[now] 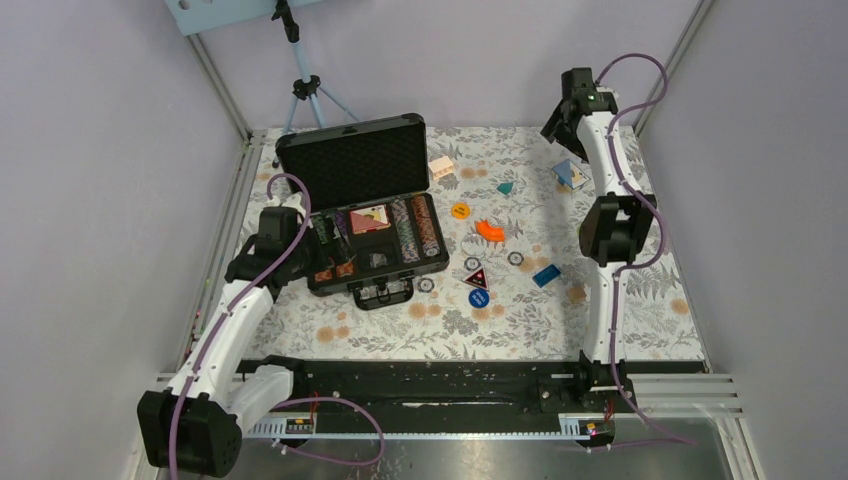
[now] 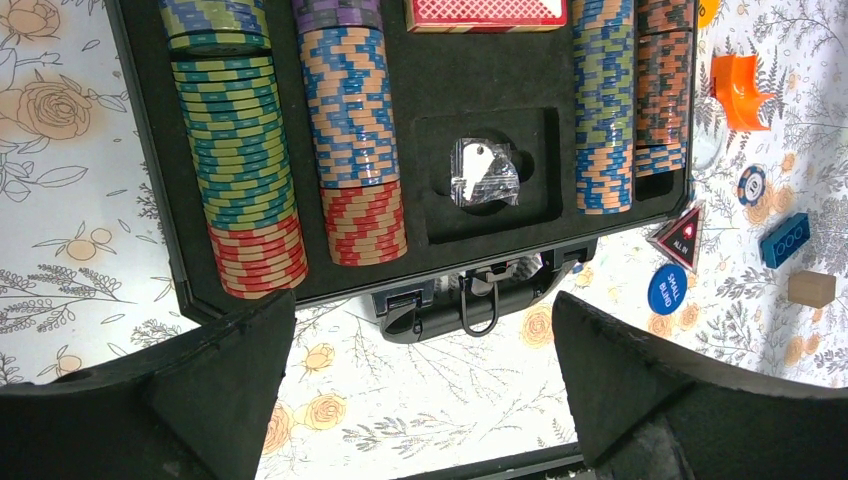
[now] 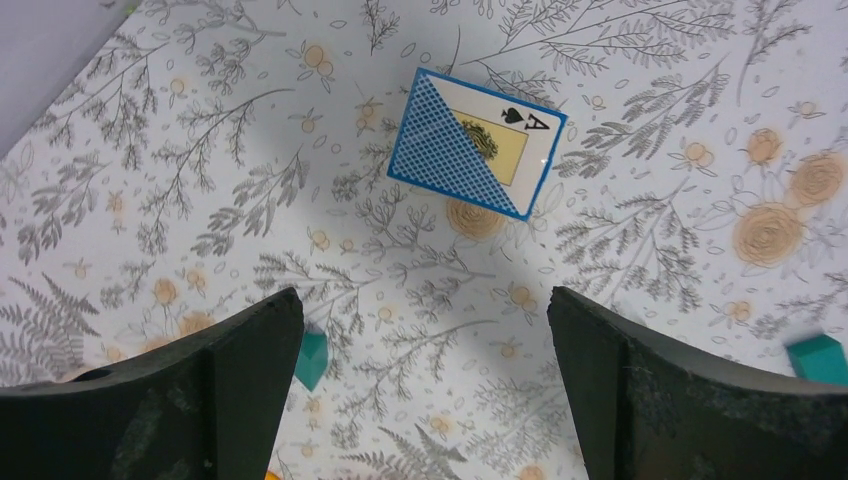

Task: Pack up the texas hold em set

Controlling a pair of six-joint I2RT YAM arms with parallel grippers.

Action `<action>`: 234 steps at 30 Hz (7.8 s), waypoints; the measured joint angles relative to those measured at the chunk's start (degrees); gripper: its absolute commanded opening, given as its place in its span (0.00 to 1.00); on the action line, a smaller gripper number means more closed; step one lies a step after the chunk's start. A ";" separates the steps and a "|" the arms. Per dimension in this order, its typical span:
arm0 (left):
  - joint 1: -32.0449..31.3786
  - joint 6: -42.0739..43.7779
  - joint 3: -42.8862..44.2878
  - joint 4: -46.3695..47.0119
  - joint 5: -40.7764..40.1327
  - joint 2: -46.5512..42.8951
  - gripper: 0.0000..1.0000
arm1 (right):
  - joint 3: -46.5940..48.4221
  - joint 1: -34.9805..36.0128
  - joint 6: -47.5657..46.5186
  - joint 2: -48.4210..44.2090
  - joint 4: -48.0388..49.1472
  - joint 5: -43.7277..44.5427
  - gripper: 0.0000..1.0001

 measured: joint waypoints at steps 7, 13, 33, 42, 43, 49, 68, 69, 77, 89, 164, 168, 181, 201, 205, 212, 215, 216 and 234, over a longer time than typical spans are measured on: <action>0.00 0.00 0.00 0.28 1.25 0.07 0.99 | 3.41 -1.31 -2.56 6.29 1.25 -3.06 0.99; 0.00 0.00 0.00 0.85 2.45 0.42 0.99 | -1.95 -1.81 -20.79 6.23 8.22 -3.32 0.99; -0.37 0.04 0.00 1.73 5.27 4.39 0.99 | -7.19 -12.28 -58.23 6.23 15.10 -24.94 0.99; -0.37 0.09 0.00 1.88 5.57 4.39 0.99 | -7.19 -11.15 -59.76 6.80 14.10 -28.52 0.99; -0.37 0.09 0.00 1.90 5.62 4.39 0.99 | -7.19 -11.06 -59.80 7.02 14.10 -28.76 0.99; -0.37 0.24 0.00 1.92 5.73 4.39 0.99 | -7.19 -11.06 -60.63 8.68 13.31 -28.70 0.99; -0.37 0.28 0.00 1.97 6.67 4.39 0.99 | -9.53 -11.78 -62.53 8.92 17.25 -18.88 0.99; -0.37 0.26 0.00 1.97 6.75 4.39 0.99 | -9.62 -11.80 -62.45 8.81 17.44 -18.34 0.99; -0.37 0.28 0.00 2.01 7.32 4.39 0.99 | -7.56 -12.11 -56.92 8.74 14.71 -22.03 1.00; -0.37 0.46 -0.02 2.05 7.41 4.52 0.99 | -3.63 -10.14 -53.62 9.38 13.73 -24.46 0.99; -0.37 0.46 -0.11 3.32 9.81 4.85 0.99 | -12.28 -6.93 -42.84 1.75 4.96 -26.82 0.99; -0.37 0.46 -0.11 3.48 9.99 4.74 0.99 | -13.57 -5.25 -41.16 1.81 3.87 -24.35 1.00; -0.37 0.46 -0.11 3.61 10.05 4.74 0.99 | -13.55 -4.79 -39.21 5.49 3.61 -18.27 1.00; -0.37 0.46 -0.13 3.65 10.16 4.72 0.99 | -5.95 -4.81 -40.76 10.45 -4.63 -17.73 0.76; -0.37 0.46 -0.13 3.65 10.19 4.72 0.99 | -4.22 -4.81 -40.87 11.82 -5.86 -17.29 0.73; -0.37 0.46 -0.13 3.65 10.19 4.72 0.99 | -3.39 -4.83 -40.92 12.24 -6.45 -17.88 0.67; -0.37 0.46 -0.13 3.67 10.19 4.72 0.99 | -3.26 -4.85 -41.07 12.24 -6.62 -18.47 0.65; -0.37 0.46 -0.13 3.67 10.19 4.72 0.99 | -3.19 -4.85 -41.07 12.26 -6.67 -18.53 0.64; -0.37 0.46 -0.15 3.67 10.21 4.72 0.99 | -3.34 -4.85 -40.89 12.24 -6.51 -18.86 0.36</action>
